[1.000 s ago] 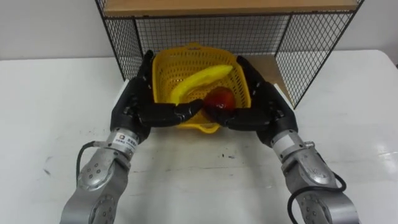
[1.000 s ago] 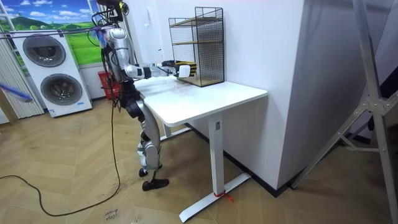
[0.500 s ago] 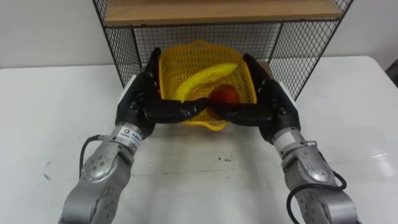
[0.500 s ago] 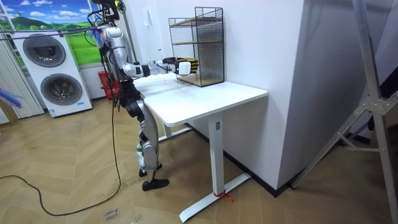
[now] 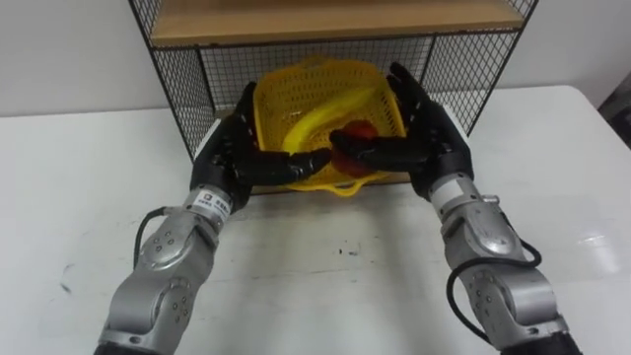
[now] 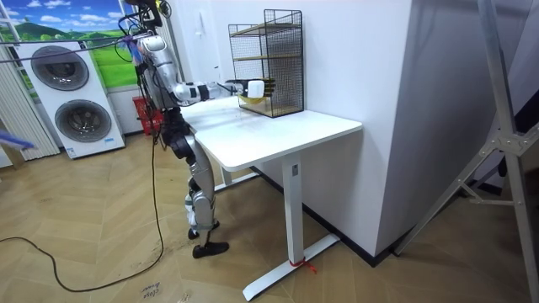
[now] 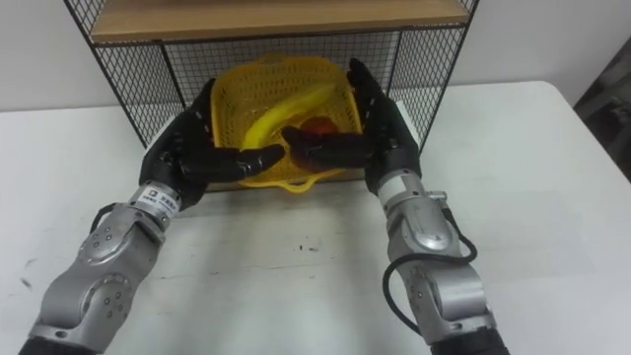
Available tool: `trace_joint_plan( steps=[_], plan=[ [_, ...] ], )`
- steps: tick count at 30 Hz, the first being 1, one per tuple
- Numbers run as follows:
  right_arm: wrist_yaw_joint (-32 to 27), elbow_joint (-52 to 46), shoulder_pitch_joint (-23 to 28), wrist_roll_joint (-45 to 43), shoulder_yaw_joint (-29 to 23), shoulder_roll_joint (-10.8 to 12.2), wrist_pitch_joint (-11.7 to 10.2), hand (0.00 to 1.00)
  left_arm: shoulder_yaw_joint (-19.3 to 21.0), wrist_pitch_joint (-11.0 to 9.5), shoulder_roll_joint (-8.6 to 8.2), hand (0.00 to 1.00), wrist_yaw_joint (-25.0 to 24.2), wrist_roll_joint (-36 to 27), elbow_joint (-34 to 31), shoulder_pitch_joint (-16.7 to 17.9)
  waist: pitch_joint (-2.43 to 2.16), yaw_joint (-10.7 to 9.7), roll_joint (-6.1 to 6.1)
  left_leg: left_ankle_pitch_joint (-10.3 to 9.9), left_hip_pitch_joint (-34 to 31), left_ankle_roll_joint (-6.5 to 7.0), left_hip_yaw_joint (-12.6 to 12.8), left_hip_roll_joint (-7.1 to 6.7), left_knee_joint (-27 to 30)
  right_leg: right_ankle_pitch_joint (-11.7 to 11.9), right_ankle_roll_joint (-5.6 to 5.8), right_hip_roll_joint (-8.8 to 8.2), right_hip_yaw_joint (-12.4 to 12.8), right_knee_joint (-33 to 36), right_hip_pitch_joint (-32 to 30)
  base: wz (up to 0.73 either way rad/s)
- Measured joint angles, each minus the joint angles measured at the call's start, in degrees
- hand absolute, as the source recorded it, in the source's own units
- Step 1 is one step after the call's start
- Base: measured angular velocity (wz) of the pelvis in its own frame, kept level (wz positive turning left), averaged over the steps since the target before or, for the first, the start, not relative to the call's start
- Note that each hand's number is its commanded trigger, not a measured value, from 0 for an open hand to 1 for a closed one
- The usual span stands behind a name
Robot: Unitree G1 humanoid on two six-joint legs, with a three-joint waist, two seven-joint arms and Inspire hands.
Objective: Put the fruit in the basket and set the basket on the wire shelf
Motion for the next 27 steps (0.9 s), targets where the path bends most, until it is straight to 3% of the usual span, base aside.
trace_joint_plan(
  steps=[4,12,16,21,27],
  plan=[
    [-0.93,2.11,-2.6,-0.02,-0.19,0.32,2.34,0.0,0.14,1.94,-0.83,0.0,2.7,-0.15,1.76,-2.19,0.06,0.23,-0.09,0.03,0.0,-0.03,0.07,0.02,-0.05,0.01,-0.02,0.01,0.12,-0.02,-0.12,-0.01],
    [-3.5,2.32,-3.66,2.15,-0.18,1.52,4.64,0.0,0.05,4.11,-1.18,0.0,7.43,-2.41,2.3,-2.78,0.08,0.22,-0.11,0.03,0.3,-0.05,0.06,0.04,-0.06,0.03,-0.06,0.04,0.28,-0.07,0.22,0.0],
    [-4.27,4.48,-6.32,2.25,-0.18,1.57,6.08,0.0,0.07,5.24,-2.05,0.0,9.59,-3.27,5.93,-5.67,0.12,0.41,-0.03,0.03,0.23,-0.05,0.05,0.04,-0.08,0.04,-0.06,0.04,0.12,-0.11,0.17,0.0],
    [-4.19,7.03,-7.88,2.17,-0.07,1.66,6.53,0.0,0.04,6.09,-2.48,0.0,10.22,-3.46,10.71,-8.55,0.29,0.41,0.24,0.04,0.29,-0.05,0.05,0.05,-0.05,0.05,-0.09,0.05,0.17,-0.14,0.24,0.0],
    [-4.25,7.9,-7.88,2.03,-0.14,2.16,6.57,0.0,0.12,6.46,-2.53,0.0,10.33,-3.43,10.74,-8.97,0.44,0.42,0.65,0.04,0.24,-0.05,0.04,0.05,-0.07,0.06,-0.09,0.06,0.31,-0.1,0.13,0.0]
  ],
)
